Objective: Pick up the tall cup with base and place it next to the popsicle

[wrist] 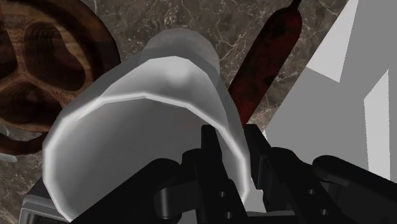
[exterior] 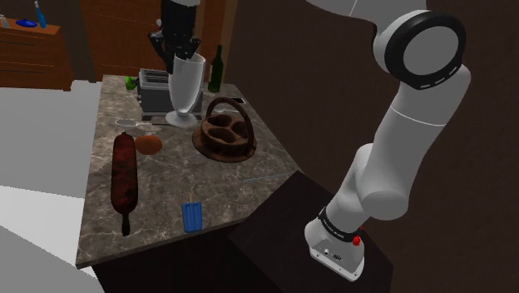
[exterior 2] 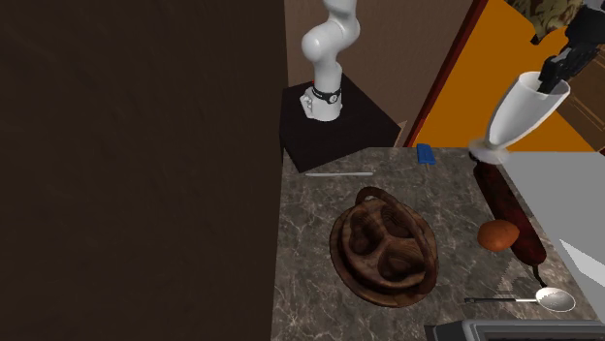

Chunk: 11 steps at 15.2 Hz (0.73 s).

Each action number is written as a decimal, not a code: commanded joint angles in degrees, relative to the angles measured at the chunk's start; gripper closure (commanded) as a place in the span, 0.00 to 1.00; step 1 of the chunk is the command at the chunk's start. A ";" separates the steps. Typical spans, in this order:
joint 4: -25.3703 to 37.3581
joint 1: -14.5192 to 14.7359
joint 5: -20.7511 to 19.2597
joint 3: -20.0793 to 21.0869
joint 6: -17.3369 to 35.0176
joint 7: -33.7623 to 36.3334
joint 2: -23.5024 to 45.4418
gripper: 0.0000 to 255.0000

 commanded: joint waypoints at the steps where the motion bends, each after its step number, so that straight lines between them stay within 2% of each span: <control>1: -1.37 0.06 -0.05 0.04 1.54 0.23 0.09 1.00; 11: -9.01 0.01 -0.17 0.00 9.22 0.58 0.14 1.00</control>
